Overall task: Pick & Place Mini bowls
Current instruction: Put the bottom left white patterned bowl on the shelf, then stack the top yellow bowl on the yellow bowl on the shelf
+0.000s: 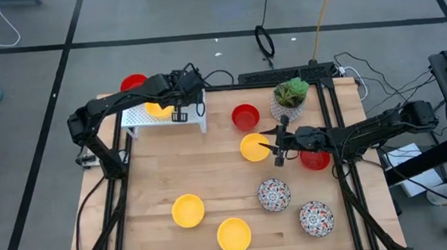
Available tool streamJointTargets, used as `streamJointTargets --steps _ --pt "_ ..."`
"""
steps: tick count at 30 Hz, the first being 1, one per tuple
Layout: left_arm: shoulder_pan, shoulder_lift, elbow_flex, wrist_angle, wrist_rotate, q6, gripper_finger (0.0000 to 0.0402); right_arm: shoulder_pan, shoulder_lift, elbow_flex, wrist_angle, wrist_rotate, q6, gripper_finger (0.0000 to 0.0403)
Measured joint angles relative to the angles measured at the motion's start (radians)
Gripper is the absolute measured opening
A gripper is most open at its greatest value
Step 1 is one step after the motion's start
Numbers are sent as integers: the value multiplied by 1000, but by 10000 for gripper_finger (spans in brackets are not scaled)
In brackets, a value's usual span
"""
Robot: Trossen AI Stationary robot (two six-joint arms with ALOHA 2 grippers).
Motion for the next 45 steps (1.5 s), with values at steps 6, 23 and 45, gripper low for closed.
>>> streamJointTargets --steps 6,23,45 --pt "-1 0 0 -11 2 -18 32 0 0 0 0 0 0 164" --pt "-1 0 0 -11 0 -26 45 0 0 0 0 0 0 164" --pt "-78 -19 0 -7 -173 -176 137 0 0 0 0 0 0 164"
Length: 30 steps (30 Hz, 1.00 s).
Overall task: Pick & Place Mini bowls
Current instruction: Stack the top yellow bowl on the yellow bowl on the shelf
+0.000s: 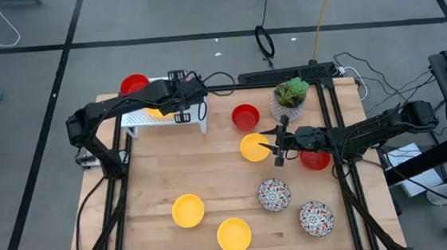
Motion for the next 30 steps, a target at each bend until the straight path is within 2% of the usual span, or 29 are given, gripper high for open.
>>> streamJointTargets --steps 10,19,21,24,30 --pt "-100 -8 29 -46 0 -84 186 0 0 0 0 0 0 164" --pt "-241 -9 96 -67 0 -371 200 0 0 7 19 29 33 164" --pt "-265 -9 96 -77 0 -428 200 0 0 33 -32 64 34 164" --pt "-301 -9 96 -123 12 -501 200 4 1 105 -200 113 49 164" --pt "-352 -9 96 -228 250 -649 200 34 1 271 -566 102 138 164"
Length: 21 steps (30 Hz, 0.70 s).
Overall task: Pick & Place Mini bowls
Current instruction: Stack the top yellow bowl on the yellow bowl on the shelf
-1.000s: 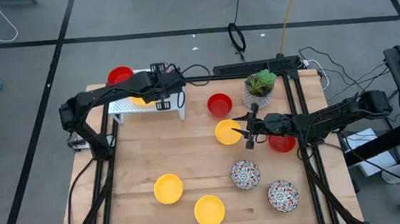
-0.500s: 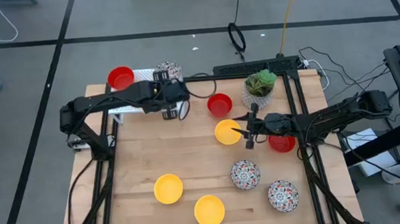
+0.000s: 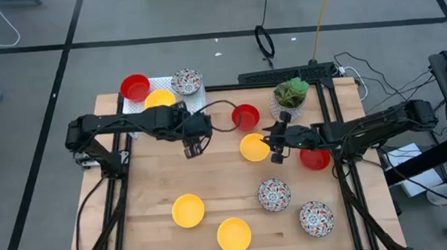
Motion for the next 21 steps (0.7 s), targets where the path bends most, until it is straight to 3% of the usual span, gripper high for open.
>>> streamJointTargets --steps 4,9,21 --pt "-31 0 0 -11 121 -38 200 22 5 65 -153 -119 70 164" --pt "-69 0 0 -7 145 -76 200 71 69 97 -186 -239 123 165" --pt "-177 0 0 -60 177 -178 200 81 361 268 -298 -237 83 165"
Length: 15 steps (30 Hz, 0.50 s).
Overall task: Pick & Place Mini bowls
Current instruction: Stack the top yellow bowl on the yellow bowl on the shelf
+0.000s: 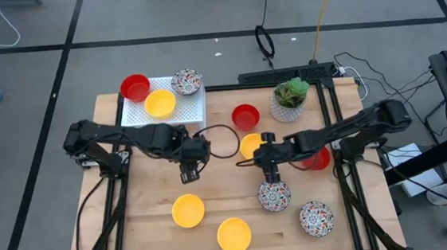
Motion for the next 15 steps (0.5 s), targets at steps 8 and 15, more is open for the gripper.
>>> streamJointTargets --steps 8,15 --pt "-48 0 0 -13 -2 -11 200 -29 82 17 12 -2 -4 165" --pt "-69 -7 0 -52 -4 -27 200 -30 170 15 32 3 -38 163"
